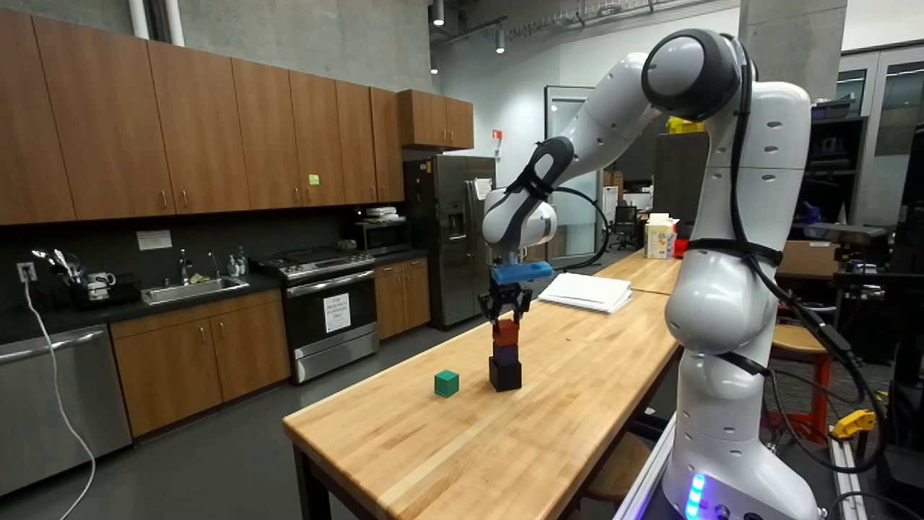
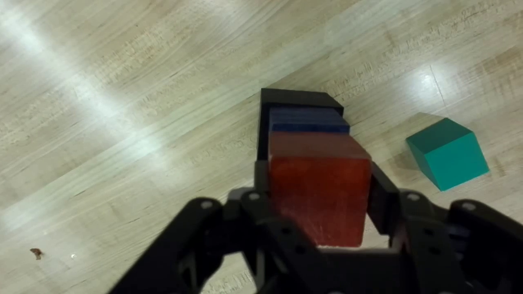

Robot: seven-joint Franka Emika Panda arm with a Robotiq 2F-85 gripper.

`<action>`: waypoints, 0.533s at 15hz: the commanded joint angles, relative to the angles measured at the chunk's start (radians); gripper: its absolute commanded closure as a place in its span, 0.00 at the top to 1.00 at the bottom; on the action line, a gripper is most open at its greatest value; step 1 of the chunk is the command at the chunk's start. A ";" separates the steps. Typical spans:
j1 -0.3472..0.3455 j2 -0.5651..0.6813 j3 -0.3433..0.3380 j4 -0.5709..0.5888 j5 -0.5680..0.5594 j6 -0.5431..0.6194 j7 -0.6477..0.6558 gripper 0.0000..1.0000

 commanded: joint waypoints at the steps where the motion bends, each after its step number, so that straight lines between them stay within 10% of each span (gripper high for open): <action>1: 0.009 0.012 -0.005 0.023 0.012 -0.027 -0.016 0.30; 5: 0.010 0.017 -0.005 0.024 0.005 -0.032 -0.010 0.30; 6: 0.010 0.018 -0.005 0.025 0.003 -0.033 -0.009 0.69; 8: 0.009 0.017 -0.005 0.026 -0.001 -0.035 -0.006 0.85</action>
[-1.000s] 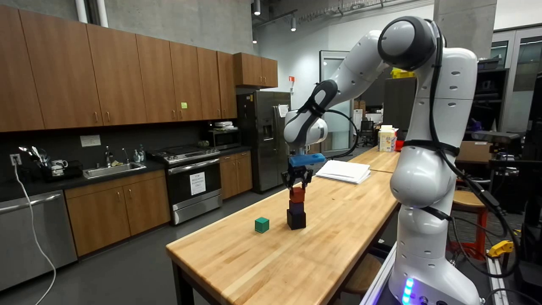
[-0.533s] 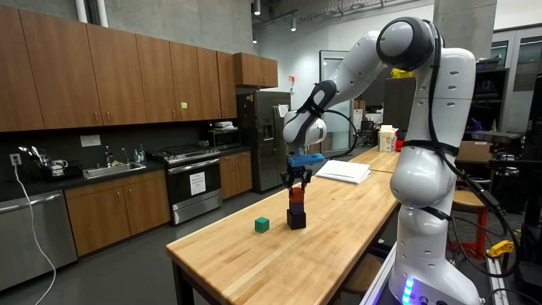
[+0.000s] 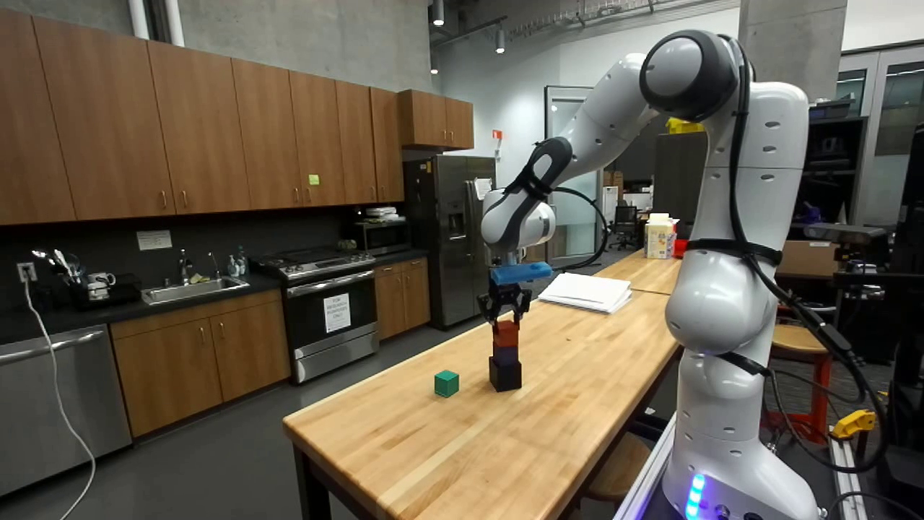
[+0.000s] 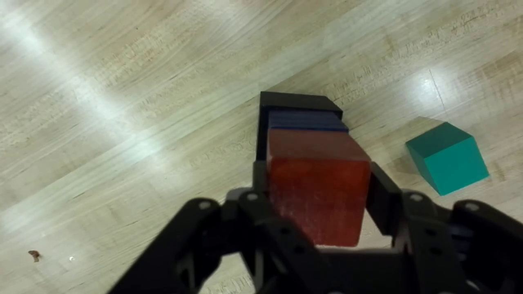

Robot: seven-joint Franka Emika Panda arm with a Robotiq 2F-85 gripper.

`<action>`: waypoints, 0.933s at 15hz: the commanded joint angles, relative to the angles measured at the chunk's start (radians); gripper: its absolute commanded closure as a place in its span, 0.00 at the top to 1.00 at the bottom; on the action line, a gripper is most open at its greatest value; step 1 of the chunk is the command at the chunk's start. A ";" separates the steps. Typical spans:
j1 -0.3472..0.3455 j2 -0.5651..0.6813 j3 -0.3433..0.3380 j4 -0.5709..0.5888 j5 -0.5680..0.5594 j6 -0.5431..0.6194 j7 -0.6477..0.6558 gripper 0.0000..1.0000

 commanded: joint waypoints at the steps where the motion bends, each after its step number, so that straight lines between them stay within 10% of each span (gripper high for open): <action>1: 0.005 0.007 -0.005 0.017 -0.003 -0.022 -0.004 0.92; 14: 0.026 -0.052 0.030 0.037 -0.096 0.004 0.017 1.00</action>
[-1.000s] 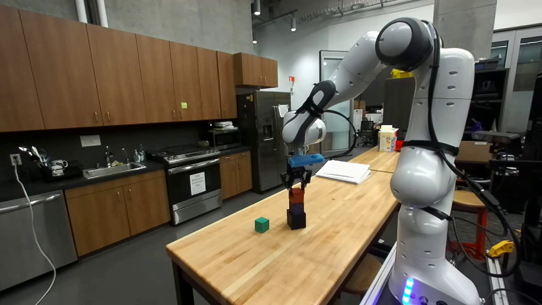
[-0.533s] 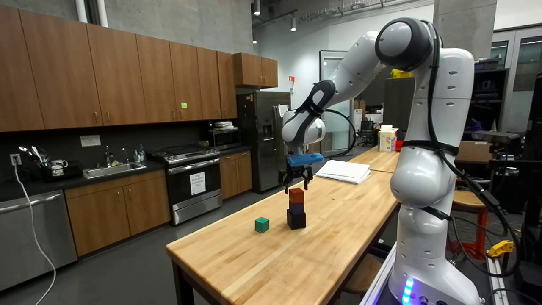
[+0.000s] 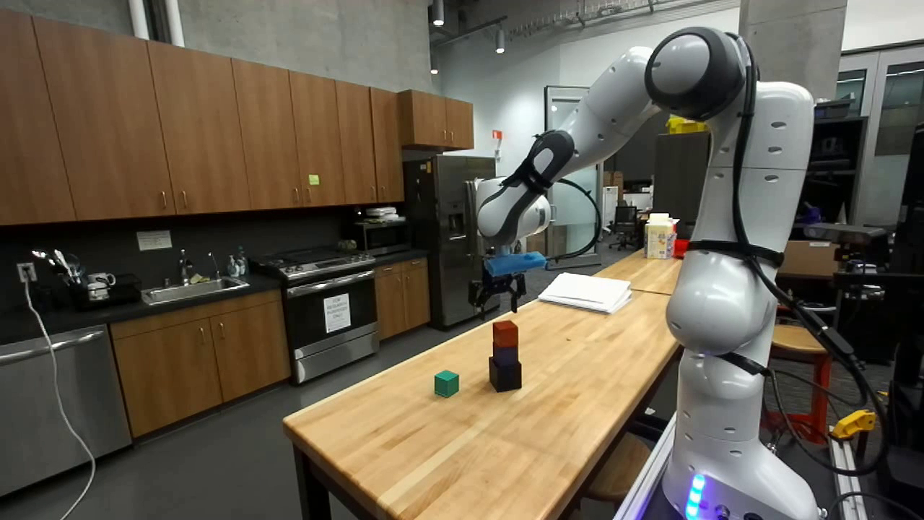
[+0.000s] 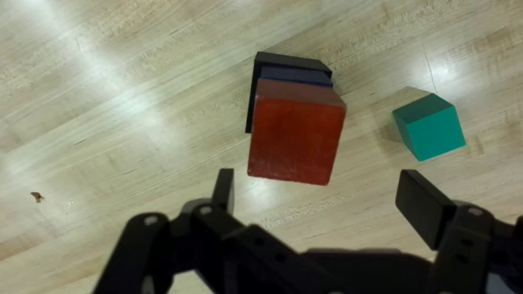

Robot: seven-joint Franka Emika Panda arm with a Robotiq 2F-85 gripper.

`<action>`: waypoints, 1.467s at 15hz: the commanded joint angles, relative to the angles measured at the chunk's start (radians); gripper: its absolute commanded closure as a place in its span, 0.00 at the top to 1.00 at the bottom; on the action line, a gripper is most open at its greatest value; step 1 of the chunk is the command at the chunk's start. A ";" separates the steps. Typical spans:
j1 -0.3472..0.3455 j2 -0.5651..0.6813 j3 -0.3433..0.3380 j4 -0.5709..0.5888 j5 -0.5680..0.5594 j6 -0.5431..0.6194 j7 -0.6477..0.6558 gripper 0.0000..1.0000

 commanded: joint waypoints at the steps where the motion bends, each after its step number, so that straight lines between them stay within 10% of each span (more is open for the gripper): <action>1: 0.021 -0.034 0.022 -0.004 -0.035 0.008 0.002 1.00; 22: 0.103 0.145 0.054 0.106 0.029 0.121 -0.384 1.00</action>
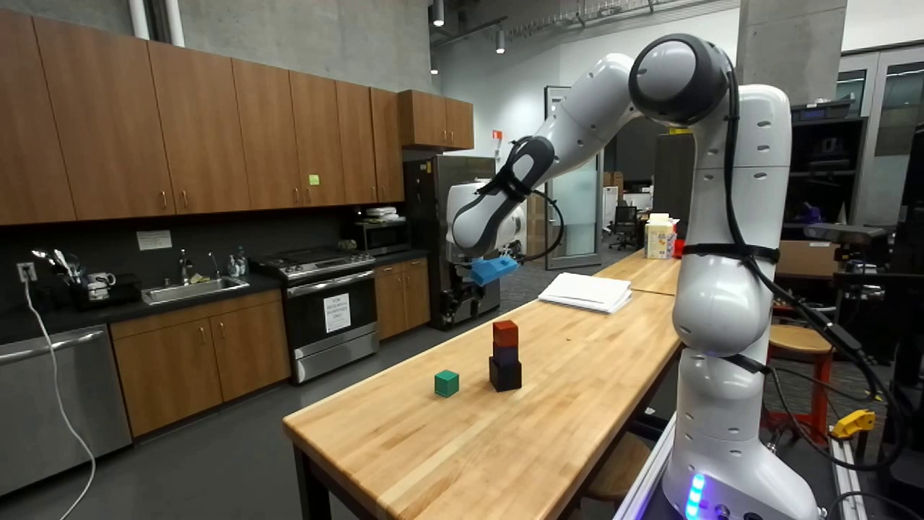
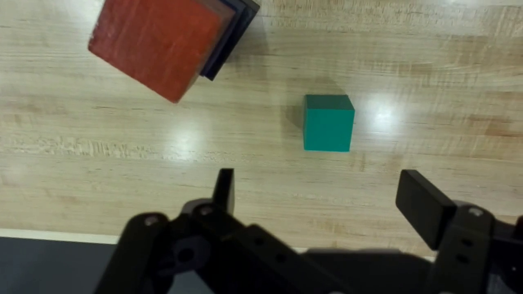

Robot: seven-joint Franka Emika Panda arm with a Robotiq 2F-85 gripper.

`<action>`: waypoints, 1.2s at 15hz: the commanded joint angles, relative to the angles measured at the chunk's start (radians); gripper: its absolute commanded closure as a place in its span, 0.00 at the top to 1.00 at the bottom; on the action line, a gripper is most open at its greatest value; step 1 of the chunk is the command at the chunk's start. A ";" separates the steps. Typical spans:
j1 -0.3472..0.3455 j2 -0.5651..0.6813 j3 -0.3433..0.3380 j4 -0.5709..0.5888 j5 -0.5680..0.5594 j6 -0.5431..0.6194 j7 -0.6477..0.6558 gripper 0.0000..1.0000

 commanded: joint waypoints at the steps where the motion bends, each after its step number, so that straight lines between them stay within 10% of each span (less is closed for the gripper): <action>1: 0.012 0.069 -0.005 0.055 0.022 0.001 -0.062 1.00; 18: 0.021 0.292 0.016 0.194 0.074 -0.026 -0.125 1.00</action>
